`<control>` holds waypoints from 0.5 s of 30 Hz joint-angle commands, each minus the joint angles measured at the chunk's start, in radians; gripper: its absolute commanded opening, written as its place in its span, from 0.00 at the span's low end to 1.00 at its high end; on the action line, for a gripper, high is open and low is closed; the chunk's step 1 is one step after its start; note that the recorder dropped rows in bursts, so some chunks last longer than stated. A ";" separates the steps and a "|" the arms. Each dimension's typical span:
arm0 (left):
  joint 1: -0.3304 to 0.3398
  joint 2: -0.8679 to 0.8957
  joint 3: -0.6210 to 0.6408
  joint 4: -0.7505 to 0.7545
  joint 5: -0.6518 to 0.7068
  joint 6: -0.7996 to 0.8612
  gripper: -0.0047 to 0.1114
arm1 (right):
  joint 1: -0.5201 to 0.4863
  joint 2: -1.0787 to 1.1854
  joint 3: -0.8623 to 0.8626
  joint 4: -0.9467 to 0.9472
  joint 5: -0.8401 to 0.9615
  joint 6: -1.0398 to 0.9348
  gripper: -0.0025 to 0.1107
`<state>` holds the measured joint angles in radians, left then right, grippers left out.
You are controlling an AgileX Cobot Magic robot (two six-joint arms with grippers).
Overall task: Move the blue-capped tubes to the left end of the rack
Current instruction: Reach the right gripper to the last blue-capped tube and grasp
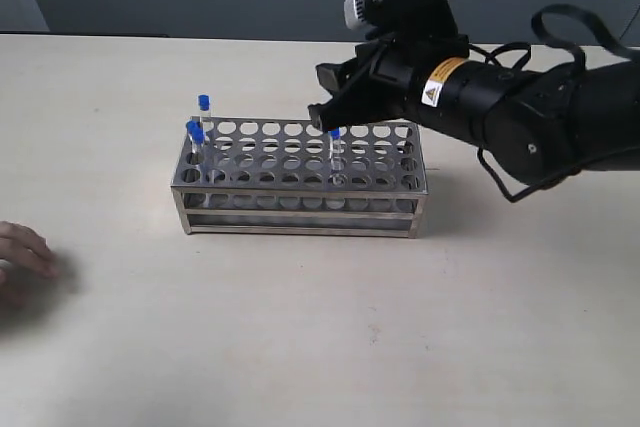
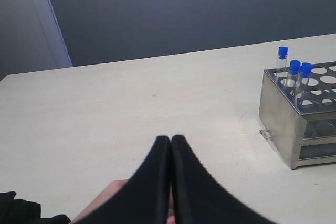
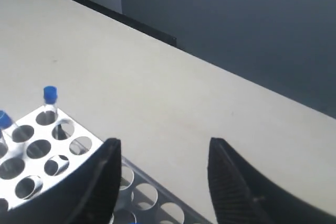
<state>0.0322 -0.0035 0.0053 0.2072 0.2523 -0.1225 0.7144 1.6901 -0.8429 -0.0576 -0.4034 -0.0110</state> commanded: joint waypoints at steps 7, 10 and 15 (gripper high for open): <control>-0.004 0.003 -0.005 -0.005 -0.006 -0.001 0.05 | -0.004 0.156 0.017 0.008 -0.133 0.038 0.46; -0.004 0.003 -0.005 -0.005 -0.006 -0.001 0.05 | -0.004 0.187 0.017 0.008 -0.155 0.038 0.46; -0.004 0.003 -0.005 -0.005 -0.006 -0.001 0.05 | -0.004 0.236 0.017 0.008 -0.160 0.038 0.46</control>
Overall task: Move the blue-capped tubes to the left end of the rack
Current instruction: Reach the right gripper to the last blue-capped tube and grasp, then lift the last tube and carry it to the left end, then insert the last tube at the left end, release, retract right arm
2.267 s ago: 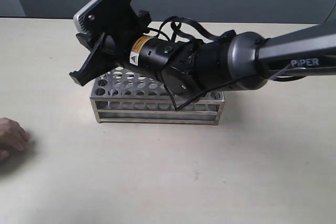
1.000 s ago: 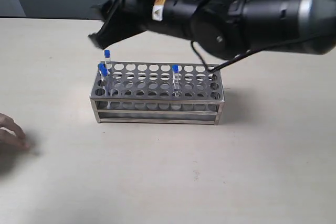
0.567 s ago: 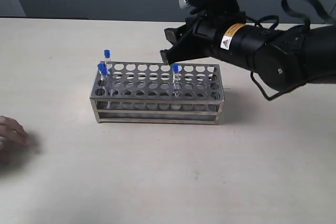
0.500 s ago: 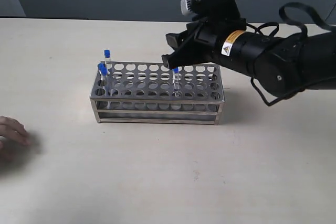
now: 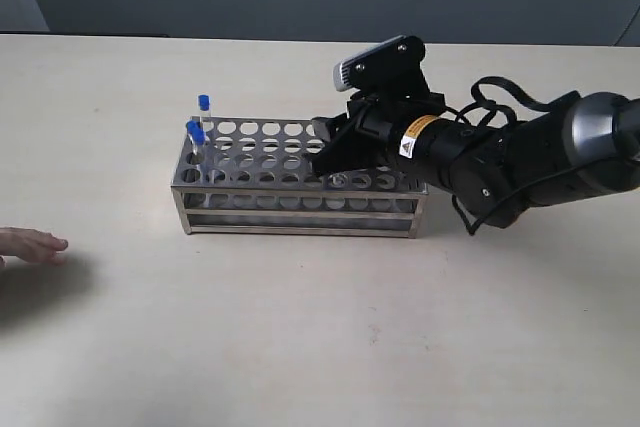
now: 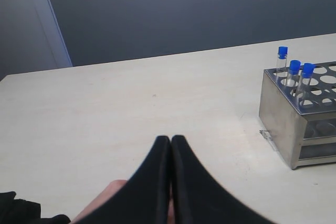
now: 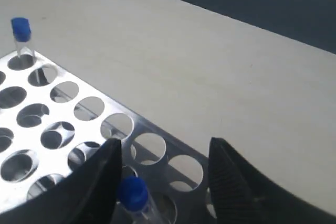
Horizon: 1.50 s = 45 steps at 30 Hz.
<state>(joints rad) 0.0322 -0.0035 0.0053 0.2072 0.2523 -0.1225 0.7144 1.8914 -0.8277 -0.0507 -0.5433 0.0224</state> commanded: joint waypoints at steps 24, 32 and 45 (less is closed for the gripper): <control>-0.004 0.003 -0.005 -0.005 -0.006 -0.001 0.05 | 0.026 -0.169 -0.076 -0.103 0.051 0.004 0.03; -0.004 0.003 -0.005 -0.005 -0.006 -0.001 0.05 | 0.158 -0.142 -0.209 -0.133 0.092 0.015 0.03; -0.004 0.003 -0.005 -0.005 -0.006 -0.001 0.05 | 0.312 -0.020 -0.234 -0.133 0.099 0.035 0.03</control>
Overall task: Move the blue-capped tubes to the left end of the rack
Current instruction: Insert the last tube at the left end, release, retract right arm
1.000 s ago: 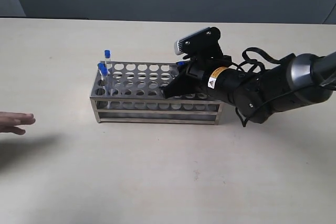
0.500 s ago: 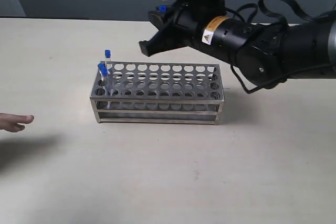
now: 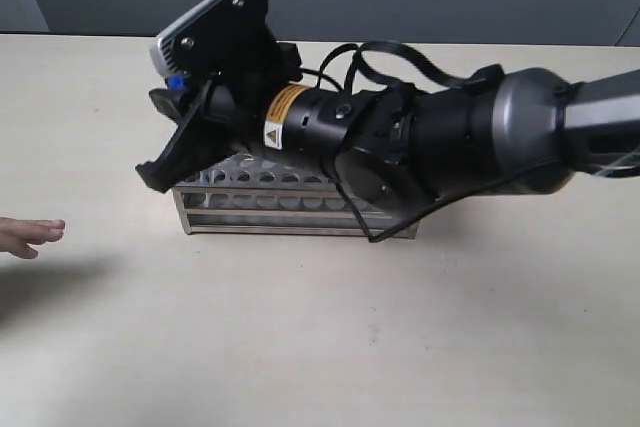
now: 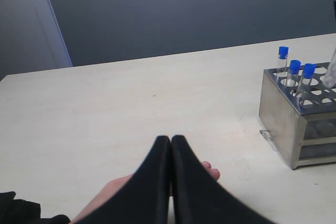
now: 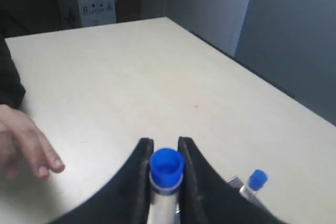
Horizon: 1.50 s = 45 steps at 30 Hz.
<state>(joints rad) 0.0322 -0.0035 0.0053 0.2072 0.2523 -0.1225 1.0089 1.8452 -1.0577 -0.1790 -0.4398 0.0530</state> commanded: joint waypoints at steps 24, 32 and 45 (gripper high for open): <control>-0.004 0.003 -0.005 -0.005 -0.006 -0.001 0.05 | 0.015 0.072 -0.027 -0.002 -0.042 -0.075 0.03; -0.004 0.003 -0.005 -0.005 -0.006 -0.001 0.05 | 0.003 0.130 -0.031 0.061 -0.070 -0.111 0.03; -0.004 0.003 -0.005 -0.005 -0.006 -0.001 0.05 | -0.003 0.160 -0.066 0.155 0.048 -0.104 0.05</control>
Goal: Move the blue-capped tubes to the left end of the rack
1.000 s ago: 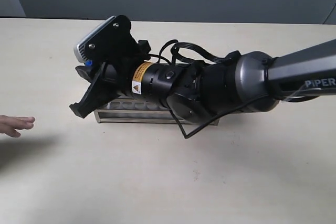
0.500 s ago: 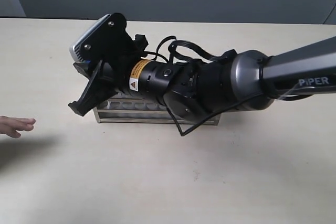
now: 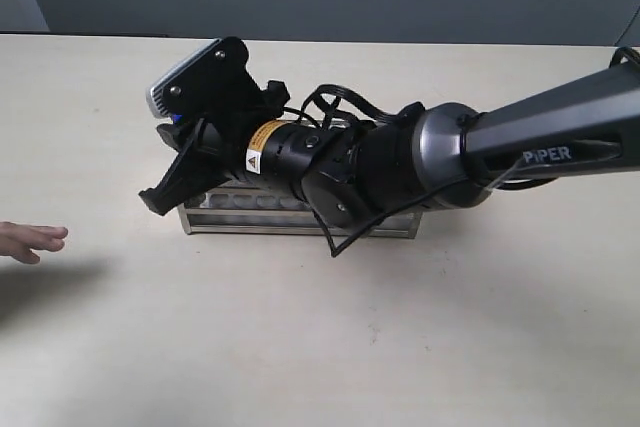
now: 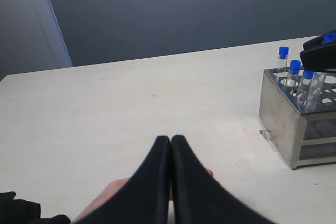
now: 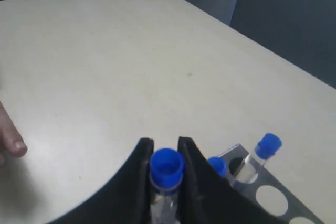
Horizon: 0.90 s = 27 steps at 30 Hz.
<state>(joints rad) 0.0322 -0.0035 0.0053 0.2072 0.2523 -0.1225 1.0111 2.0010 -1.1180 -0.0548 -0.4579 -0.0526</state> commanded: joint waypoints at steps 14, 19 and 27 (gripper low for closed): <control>-0.004 0.003 -0.005 -0.005 -0.006 -0.001 0.05 | -0.013 -0.245 -0.004 0.076 0.181 -0.022 0.14; -0.004 0.003 -0.005 -0.005 -0.006 -0.001 0.05 | -0.035 -0.535 -0.002 0.099 0.434 -0.165 0.02; -0.004 0.003 -0.005 -0.005 -0.006 -0.001 0.05 | -0.072 -0.987 0.253 0.098 0.575 -0.103 0.02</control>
<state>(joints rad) 0.0322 -0.0035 0.0053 0.2072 0.2523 -0.1225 0.9560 1.1527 -0.9672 0.0390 0.0955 -0.1900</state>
